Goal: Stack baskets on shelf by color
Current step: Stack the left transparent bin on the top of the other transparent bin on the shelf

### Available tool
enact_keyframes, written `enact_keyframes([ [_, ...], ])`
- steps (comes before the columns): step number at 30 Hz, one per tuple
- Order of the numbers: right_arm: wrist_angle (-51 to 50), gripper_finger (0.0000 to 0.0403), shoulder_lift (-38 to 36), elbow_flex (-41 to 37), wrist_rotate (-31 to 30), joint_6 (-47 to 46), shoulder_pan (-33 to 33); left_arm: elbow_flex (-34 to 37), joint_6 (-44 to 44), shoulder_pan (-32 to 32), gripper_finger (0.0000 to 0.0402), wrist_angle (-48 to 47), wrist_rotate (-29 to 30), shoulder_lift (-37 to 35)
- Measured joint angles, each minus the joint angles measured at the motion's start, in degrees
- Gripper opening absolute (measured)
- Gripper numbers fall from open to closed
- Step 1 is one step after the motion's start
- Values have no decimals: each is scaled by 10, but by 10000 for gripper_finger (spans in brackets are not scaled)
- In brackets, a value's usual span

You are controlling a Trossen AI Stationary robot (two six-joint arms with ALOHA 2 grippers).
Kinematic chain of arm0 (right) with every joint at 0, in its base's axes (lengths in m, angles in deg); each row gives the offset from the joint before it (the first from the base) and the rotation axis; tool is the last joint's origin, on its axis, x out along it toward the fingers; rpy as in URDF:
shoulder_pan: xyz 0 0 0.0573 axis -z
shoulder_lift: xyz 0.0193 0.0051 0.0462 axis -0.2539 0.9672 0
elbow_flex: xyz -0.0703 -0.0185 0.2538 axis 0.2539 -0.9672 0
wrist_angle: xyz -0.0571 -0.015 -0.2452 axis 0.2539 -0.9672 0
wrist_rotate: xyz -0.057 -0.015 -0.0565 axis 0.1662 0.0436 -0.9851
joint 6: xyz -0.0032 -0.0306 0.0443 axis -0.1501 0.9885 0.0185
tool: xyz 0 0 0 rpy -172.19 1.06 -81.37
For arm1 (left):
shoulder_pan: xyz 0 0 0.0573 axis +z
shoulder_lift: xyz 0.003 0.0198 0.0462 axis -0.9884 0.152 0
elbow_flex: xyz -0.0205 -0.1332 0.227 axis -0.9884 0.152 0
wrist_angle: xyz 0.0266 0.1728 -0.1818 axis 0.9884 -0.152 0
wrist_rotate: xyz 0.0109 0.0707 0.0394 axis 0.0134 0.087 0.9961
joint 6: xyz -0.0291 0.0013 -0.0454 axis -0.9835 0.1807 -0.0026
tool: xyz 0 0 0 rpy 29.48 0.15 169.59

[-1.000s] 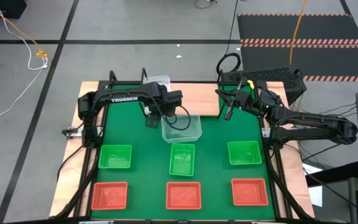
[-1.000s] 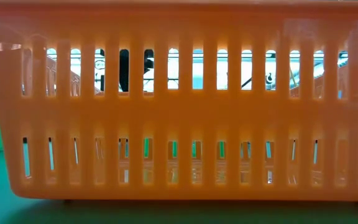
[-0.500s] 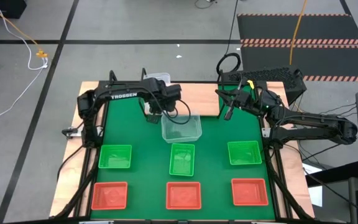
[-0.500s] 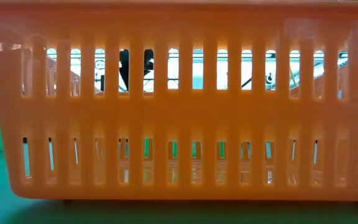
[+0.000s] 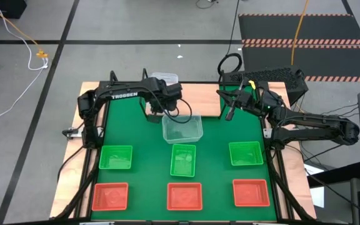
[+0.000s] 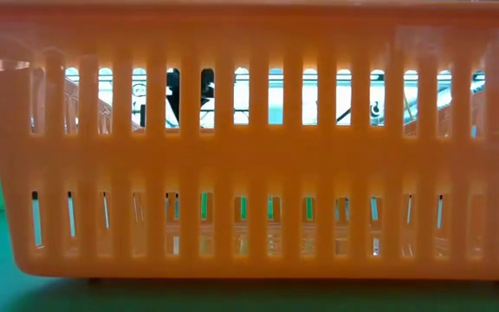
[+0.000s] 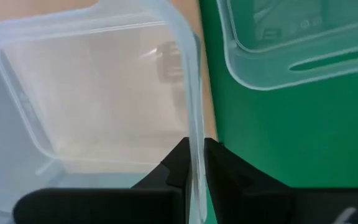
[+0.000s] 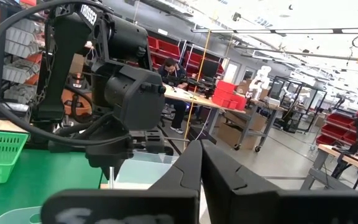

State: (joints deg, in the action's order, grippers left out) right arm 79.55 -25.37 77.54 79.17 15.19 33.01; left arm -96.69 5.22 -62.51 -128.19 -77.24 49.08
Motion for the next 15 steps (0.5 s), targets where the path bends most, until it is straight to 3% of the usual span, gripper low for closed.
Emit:
enact_keyframes([
  [10, 0, 0, 0, 0, 0, 0, 0, 0, -116, 0, 42, 0, 0, 0],
  [15, 0, 0, 0, 0, 0, 0, 0, 0, -133, -1, 42, 0, 0, 0],
])
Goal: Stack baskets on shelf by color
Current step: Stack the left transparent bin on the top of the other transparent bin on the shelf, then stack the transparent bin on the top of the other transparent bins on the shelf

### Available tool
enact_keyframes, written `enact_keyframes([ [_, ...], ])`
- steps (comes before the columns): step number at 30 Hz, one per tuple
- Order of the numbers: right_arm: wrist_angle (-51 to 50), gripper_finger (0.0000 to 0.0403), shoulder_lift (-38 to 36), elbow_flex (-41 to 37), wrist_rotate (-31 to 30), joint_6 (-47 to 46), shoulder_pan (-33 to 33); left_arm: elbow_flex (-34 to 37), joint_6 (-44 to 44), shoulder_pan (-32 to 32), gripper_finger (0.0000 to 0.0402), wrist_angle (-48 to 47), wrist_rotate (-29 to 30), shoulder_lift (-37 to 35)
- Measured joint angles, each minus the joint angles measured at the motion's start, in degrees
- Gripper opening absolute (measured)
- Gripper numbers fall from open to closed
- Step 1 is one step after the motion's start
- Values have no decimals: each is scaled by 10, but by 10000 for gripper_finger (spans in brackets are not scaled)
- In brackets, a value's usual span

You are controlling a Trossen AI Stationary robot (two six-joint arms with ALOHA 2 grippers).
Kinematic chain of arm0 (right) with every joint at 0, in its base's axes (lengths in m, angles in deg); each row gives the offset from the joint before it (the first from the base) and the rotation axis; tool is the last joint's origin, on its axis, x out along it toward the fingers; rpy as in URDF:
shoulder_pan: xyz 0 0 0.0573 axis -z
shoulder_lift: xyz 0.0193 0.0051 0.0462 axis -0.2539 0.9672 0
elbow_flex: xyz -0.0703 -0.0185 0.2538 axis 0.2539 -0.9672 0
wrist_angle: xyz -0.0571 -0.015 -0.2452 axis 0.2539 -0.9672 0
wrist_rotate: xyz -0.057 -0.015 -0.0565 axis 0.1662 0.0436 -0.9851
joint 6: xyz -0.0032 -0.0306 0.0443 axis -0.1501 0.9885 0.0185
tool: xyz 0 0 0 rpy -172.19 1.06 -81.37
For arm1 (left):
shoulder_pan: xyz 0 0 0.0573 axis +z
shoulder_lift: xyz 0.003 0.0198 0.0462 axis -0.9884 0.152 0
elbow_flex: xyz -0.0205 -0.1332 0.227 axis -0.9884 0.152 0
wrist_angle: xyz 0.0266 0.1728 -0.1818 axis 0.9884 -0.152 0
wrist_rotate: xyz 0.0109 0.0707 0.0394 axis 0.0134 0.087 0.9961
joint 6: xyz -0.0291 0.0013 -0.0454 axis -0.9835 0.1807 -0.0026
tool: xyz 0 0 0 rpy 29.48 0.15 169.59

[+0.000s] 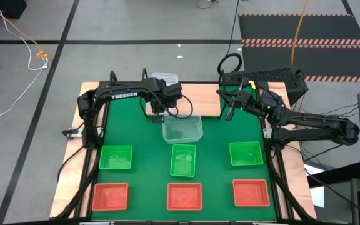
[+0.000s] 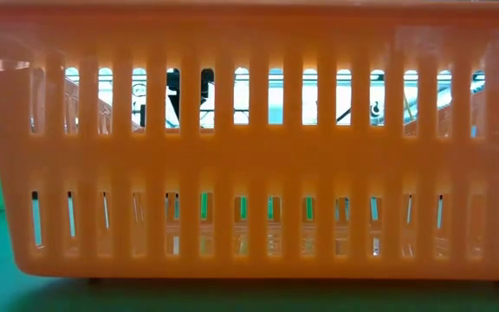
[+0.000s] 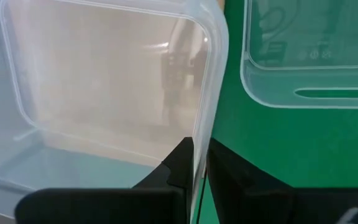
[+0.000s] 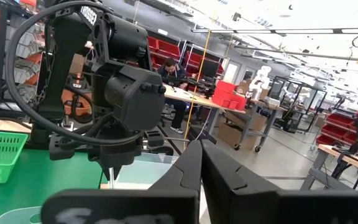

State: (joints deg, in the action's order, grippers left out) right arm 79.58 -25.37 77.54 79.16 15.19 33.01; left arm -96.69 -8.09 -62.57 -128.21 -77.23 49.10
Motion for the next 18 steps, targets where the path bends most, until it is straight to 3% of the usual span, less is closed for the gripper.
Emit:
enact_keyframes([
  [8, 0, 0, 0, 0, 0, 0, 0, 0, -47, 0, 50, 1, 27, -9],
  [18, 0, 0, 0, 0, 0, 0, 0, -1, -18, -14, 142, -5, 29, -31],
])
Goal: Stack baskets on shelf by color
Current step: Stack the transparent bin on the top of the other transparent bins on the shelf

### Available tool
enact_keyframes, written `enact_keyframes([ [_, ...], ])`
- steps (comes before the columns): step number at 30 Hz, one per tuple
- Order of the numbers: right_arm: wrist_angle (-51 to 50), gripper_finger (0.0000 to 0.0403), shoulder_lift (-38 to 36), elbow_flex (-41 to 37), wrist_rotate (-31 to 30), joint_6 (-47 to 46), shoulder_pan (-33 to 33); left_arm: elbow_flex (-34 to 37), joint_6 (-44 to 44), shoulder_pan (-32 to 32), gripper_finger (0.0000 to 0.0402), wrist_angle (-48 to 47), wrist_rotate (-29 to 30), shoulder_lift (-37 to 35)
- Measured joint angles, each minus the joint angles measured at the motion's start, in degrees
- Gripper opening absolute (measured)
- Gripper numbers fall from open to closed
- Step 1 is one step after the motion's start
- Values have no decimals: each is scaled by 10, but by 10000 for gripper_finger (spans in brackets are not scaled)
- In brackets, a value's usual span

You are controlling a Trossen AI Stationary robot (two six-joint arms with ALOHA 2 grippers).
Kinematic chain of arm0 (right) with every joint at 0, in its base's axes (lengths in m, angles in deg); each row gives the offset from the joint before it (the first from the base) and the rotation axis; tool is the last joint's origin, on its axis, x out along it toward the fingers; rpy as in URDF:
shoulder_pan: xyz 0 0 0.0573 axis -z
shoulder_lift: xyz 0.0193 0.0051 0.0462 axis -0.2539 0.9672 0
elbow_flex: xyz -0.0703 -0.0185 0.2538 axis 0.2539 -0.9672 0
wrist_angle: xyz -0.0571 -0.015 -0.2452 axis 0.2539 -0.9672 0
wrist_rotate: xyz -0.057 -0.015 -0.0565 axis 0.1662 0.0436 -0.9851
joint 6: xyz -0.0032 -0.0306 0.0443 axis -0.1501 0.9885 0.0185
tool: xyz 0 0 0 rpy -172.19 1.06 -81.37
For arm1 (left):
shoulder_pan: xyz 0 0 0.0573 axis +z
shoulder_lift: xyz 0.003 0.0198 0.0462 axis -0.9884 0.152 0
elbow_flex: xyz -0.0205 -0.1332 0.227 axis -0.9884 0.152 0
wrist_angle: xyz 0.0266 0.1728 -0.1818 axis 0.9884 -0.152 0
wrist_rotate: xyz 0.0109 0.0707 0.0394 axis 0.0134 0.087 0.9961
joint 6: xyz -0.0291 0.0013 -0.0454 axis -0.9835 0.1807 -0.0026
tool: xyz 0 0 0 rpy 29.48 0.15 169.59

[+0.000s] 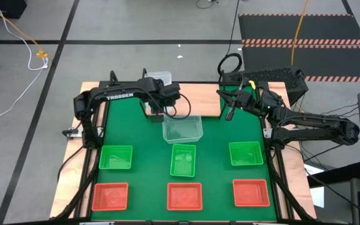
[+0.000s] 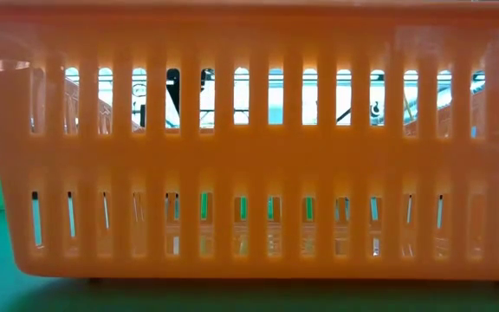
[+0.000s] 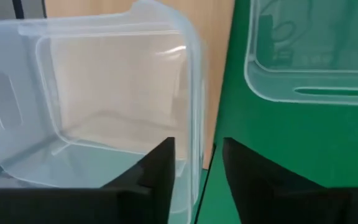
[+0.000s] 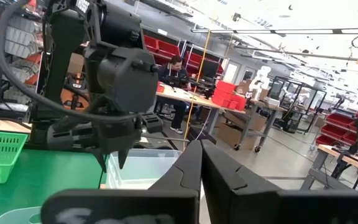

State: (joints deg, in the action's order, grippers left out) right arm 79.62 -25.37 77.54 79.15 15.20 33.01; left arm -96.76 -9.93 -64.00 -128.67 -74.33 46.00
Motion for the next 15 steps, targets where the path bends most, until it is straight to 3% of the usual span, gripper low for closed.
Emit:
enact_keyframes([
  [7, 0, 0, 0, 0, 0, 4, 0, 0, 38, -23, 169, -14, 1, -11],
  [15, 4, 0, 0, 0, 0, 4, 0, 0, 95, -96, 139, -10, 2, -34],
])
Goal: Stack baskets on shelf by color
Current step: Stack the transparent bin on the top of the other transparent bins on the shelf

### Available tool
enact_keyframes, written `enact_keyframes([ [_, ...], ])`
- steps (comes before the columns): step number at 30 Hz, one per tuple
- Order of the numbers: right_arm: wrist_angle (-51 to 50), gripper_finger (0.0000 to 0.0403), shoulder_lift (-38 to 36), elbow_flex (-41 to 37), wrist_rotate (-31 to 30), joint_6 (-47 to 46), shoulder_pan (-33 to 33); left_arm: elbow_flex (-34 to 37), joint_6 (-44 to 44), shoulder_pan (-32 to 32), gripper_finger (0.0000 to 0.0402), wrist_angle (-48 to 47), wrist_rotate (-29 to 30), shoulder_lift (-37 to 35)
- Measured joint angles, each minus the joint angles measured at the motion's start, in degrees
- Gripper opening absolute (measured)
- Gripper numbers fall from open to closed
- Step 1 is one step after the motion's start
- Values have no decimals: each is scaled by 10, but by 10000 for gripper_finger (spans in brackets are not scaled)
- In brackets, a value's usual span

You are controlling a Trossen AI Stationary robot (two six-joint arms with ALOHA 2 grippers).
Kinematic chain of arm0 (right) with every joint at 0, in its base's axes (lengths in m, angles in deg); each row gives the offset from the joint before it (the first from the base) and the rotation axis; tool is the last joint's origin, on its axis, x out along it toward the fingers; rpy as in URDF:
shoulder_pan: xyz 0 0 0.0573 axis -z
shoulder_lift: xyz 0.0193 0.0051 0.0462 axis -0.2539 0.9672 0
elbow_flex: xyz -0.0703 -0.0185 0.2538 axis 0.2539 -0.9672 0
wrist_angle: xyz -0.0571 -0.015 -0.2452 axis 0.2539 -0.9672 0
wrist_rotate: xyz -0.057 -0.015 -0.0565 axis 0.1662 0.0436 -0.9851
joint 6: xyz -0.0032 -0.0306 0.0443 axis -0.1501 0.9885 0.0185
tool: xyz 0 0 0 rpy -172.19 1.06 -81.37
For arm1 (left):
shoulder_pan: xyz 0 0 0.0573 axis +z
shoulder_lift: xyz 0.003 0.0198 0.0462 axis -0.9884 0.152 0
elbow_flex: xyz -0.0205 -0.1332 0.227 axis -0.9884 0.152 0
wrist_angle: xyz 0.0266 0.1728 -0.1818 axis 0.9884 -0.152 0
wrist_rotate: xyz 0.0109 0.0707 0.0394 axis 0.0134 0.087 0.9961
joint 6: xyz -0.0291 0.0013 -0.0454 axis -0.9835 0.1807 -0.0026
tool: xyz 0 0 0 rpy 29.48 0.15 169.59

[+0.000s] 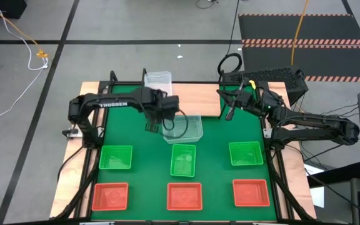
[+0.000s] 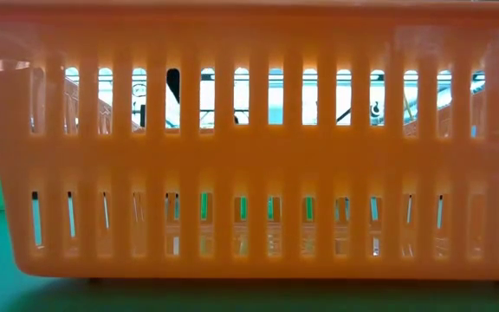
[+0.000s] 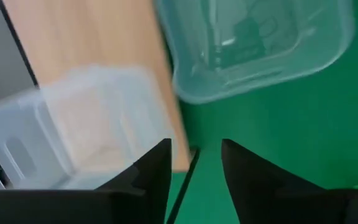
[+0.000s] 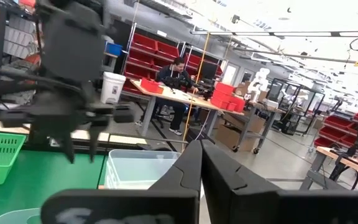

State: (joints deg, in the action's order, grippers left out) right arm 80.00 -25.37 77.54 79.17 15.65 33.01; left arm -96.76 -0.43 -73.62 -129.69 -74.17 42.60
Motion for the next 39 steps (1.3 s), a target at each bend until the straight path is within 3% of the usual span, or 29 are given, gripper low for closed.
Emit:
enact_keyframes([
  [8, 0, 0, 0, 0, 0, -3, 0, 1, 54, -83, 91, 72, -3, 21],
  [13, 2, 0, 0, 0, 0, -3, 0, 0, -94, -74, 82, 245, 9, 23],
  [18, 4, 0, -7, 0, -8, -3, 0, 0, -283, -48, 82, 455, -26, 31],
  [22, -28, 0, -33, 0, -65, -4, 0, 0, -384, -39, 83, 545, -39, 57],
  [27, -97, 0, -88, 0, -187, -7, 0, 0, -441, -40, 85, 572, -42, 112],
  [30, -123, 0, -124, 0, -242, -41, 0, 0, -485, -38, 106, 581, -42, 152],
  [39, -154, 46, -167, 0, -238, -78, 0, 0, -605, -19, 233, 509, -42, 188],
])
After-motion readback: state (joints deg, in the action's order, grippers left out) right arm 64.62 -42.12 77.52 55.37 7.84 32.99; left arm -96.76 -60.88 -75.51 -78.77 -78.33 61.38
